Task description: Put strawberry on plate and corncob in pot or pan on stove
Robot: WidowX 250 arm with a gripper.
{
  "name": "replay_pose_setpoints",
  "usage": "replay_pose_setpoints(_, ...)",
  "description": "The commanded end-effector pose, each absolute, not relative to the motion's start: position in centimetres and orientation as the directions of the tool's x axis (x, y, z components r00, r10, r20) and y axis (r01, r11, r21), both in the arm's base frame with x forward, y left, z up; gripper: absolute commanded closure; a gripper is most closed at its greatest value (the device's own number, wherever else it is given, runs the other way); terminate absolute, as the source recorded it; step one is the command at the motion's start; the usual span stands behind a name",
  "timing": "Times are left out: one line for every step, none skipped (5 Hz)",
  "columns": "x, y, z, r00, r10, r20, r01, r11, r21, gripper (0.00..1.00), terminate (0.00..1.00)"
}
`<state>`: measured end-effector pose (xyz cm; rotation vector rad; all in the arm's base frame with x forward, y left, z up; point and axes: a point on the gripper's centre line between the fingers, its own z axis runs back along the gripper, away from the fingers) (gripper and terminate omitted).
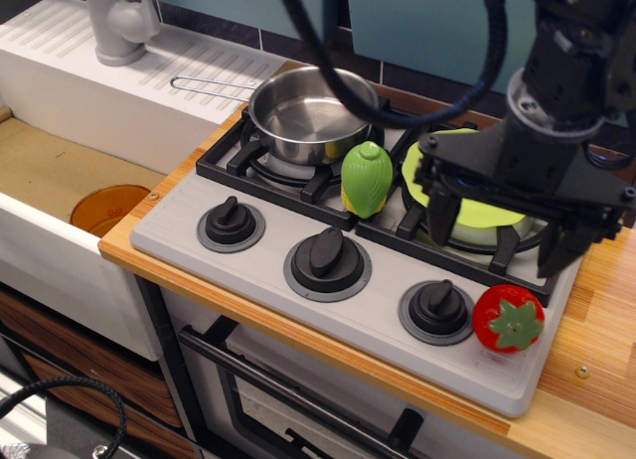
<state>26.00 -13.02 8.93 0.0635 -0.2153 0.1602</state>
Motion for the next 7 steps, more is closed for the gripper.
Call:
replay_pose_setpoints(25.9,-15.0,8.5,0.948,0.184,0.260,-0.189,0.982,-0.006,0.00,0.00)
replay_pose_setpoints(25.8,-15.2,7.1,0.937,0.187,0.295,-0.190,0.982,-0.019,0.00,0.00)
replay_pose_setpoints(25.9,-15.3,5.9,0.923,0.185,0.339,-0.185,0.982,-0.032,0.00,0.00)
replay_pose_setpoints(26.2,-15.0,4.4,0.911,0.179,0.372,-0.179,0.983,-0.034,0.00,0.00)
replay_pose_setpoints(26.2,-15.2,2.8,0.893,0.190,0.408,-0.186,0.981,-0.049,0.00,0.00)
replay_pose_setpoints(26.2,-15.4,1.2,0.884,0.197,0.425,-0.193,0.980,-0.054,0.00,0.00)
replay_pose_setpoints(26.3,-15.7,1.6,0.894,0.219,0.391,-0.223,0.974,-0.036,1.00,0.00)
